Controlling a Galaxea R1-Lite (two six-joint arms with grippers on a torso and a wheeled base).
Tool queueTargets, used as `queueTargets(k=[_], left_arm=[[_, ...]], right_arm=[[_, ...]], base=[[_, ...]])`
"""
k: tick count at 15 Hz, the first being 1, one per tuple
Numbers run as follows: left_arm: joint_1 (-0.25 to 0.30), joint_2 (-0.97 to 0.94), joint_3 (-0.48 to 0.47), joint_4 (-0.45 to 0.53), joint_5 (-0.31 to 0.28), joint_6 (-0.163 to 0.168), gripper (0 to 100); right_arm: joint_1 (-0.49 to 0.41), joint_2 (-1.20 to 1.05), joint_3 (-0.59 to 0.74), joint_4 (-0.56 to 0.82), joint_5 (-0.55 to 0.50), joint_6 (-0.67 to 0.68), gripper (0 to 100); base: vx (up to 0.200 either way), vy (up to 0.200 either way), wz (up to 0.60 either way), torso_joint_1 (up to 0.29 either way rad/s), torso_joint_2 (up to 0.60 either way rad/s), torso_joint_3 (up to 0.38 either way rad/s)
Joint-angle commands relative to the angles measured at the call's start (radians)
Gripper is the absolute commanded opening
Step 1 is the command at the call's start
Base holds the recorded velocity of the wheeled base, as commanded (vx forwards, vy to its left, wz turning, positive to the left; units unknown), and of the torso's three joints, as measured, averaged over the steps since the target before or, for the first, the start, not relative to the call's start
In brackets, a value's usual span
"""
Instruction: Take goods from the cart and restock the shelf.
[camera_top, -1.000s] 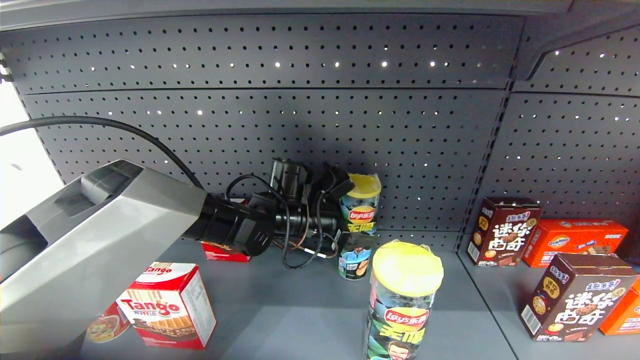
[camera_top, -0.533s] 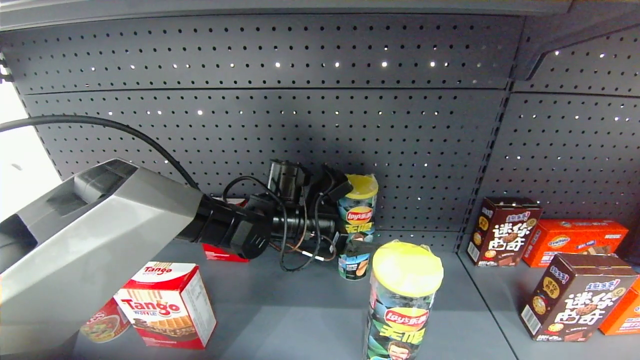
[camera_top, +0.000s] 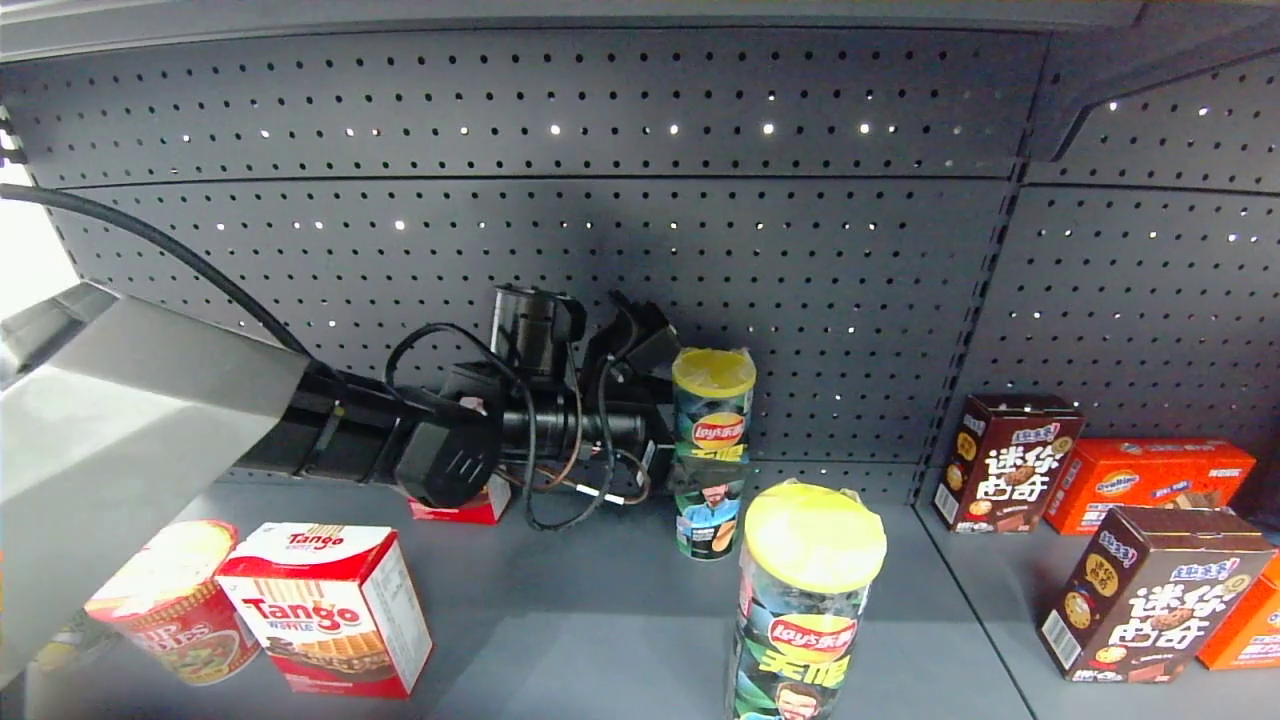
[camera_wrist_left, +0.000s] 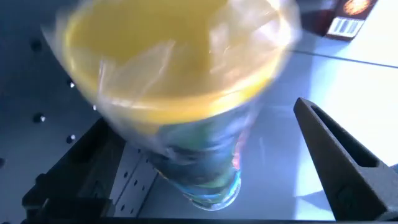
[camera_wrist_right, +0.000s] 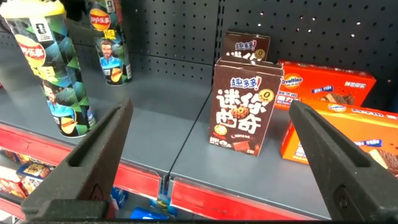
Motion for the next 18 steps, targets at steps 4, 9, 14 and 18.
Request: queueTargets(k=[4, 9, 14, 18], left_arm=[[0.046, -0.161, 0.169, -0.002, 0.007, 0.006, 100], [0.137, -0.345, 0.333, -0.025, 0.002, 0.002, 100], [0.14, -0.508, 0.433, -0.025, 0.215, 0.019, 100], [0.123, -0.618, 0.53, -0.022, 0.407, 0.017, 100]], right_arm=[[0.026, 0.011, 0.017, 0.0, 0.0, 0.0, 100], [0.035, 0.091, -0.015, -0.016, 0.001, -0.002, 100], [0.031, 0.307, -0.173, -0.019, 0.001, -0.017, 100], [0.077, 0.511, -0.238, -0.022, 0.058, -0.046, 100]], base=[[0.0, 0.0, 0.0, 0.0, 0.0, 0.0], [0.0, 0.0, 0.0, 0.0, 0.0, 0.0], [0.0, 0.0, 0.0, 0.0, 0.0, 0.0], [0.0, 0.0, 0.0, 0.0, 0.0, 0.0]])
